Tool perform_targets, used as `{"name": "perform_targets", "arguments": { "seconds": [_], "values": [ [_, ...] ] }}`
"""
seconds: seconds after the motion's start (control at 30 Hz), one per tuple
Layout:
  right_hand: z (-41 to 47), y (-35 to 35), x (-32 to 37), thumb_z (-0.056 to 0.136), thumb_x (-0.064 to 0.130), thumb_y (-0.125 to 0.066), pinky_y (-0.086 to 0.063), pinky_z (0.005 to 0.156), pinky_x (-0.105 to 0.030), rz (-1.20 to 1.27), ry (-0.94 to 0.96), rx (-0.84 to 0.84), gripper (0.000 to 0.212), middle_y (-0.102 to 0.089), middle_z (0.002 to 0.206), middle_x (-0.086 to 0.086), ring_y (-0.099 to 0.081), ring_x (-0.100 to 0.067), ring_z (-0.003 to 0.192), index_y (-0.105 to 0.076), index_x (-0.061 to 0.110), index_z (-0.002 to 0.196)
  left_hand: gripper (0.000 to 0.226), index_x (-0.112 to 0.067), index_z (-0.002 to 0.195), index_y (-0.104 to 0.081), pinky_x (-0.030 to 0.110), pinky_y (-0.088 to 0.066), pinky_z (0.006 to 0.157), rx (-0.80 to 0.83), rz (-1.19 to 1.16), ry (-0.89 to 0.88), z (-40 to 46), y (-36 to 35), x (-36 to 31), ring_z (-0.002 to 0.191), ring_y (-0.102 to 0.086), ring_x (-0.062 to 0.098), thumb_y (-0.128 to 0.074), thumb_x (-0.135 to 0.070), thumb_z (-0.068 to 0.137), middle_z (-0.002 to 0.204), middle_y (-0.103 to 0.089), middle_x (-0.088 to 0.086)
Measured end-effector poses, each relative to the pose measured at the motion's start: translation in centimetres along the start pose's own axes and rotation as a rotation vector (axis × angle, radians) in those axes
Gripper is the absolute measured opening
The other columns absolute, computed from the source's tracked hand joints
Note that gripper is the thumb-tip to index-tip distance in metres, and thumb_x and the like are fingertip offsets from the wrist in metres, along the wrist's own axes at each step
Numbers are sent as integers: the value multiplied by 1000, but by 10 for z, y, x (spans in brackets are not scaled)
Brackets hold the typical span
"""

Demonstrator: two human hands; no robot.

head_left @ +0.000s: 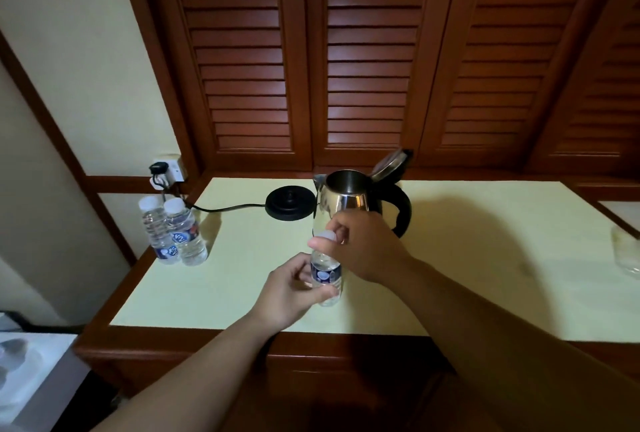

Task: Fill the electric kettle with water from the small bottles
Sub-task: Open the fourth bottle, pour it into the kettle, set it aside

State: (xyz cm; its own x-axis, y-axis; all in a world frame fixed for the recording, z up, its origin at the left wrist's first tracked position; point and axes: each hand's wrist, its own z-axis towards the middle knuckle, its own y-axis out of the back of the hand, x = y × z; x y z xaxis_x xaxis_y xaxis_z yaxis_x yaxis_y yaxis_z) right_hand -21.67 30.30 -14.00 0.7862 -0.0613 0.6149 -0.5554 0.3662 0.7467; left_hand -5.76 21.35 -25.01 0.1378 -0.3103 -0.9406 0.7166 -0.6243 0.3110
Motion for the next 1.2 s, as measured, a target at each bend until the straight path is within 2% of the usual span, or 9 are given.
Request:
{"name": "perform_targets", "arguments": {
  "seconds": [0.17, 0.37, 0.47, 0.57, 0.63, 0.87, 0.97, 1.03, 1.2],
  "values": [
    [10, 8, 7, 72, 67, -76, -51, 61, -40, -148, -39, 12, 52, -63, 68, -3, -61, -19, 63, -59, 17, 71, 33, -32, 107, -71, 25, -54, 75, -7, 69, -44, 1, -7, 0, 81, -69, 9, -88, -22, 80, 88, -75, -10],
    [13, 17, 15, 88, 52, -71, -36, 58, -35, -250, 62, 152, 47, -55, 70, -7, -47, -17, 61, -57, 10, 74, 40, -35, 114, -69, 35, -49, 65, 19, 99, -33, 7, -4, 8, 67, -60, 20, -83, -47, 79, 87, -71, -4],
    [15, 26, 15, 91, 43, -70, -39, 62, -38, -245, 151, 249, 38, -54, 78, -3, -50, -18, 68, -58, 10, 76, 34, -34, 111, -69, 21, -40, 60, 25, 72, -41, 7, -4, 8, 59, -51, 2, -86, -40, 81, 79, -66, -12],
    [18, 36, 16, 97, 33, -66, -32, 62, -25, -267, 199, 341, 18, -46, 86, 12, -48, -5, 75, -72, 18, 104, 29, -33, 106, -69, 15, -37, 57, 26, 52, -44, 8, -4, 8, 56, -49, -2, -88, -30, 83, 73, -61, -19],
    [22, 38, 16, 98, 28, -64, -31, 66, -19, -291, 212, 380, 31, -46, 95, 15, -47, 0, 80, -70, 19, 127, 29, -33, 106, -68, 13, -37, 57, 26, 45, -41, 8, -4, 7, 56, -50, -2, -88, -31, 83, 72, -61, -20],
    [27, 48, 25, 90, 5, -58, -43, 91, -23, -219, 167, 506, 47, -63, 129, 12, -54, 6, 98, -68, 28, 129, 31, -23, 112, -70, 9, -37, 58, 33, 17, -64, 6, -5, 2, 58, -52, -4, -87, -25, 85, 76, -66, -23],
    [23, 39, 22, 89, 31, -70, -47, 78, -26, -224, 119, 441, 44, -59, 112, 14, -56, -2, 96, -62, 28, 132, 33, -25, 113, -70, 11, -38, 59, 27, 9, -61, 5, -5, 2, 61, -54, -5, -87, -26, 85, 82, -70, -18],
    [22, 32, 21, 88, 48, -71, -43, 66, -31, -292, 109, 339, 32, -58, 90, 7, -55, -12, 77, -66, 21, 104, 37, -26, 116, -71, 11, -39, 60, 27, 2, -63, 5, -5, 3, 62, -54, -5, -88, -28, 83, 86, -73, -10],
    [20, 36, 22, 98, 31, -62, -37, 68, -28, -314, 204, 361, 24, -55, 93, 2, -51, -13, 80, -69, 9, 104, 35, -25, 114, -72, 10, -37, 59, 22, -1, -62, 4, -4, 3, 59, -52, -4, -89, -25, 83, 88, -73, -5]
  ]
}}
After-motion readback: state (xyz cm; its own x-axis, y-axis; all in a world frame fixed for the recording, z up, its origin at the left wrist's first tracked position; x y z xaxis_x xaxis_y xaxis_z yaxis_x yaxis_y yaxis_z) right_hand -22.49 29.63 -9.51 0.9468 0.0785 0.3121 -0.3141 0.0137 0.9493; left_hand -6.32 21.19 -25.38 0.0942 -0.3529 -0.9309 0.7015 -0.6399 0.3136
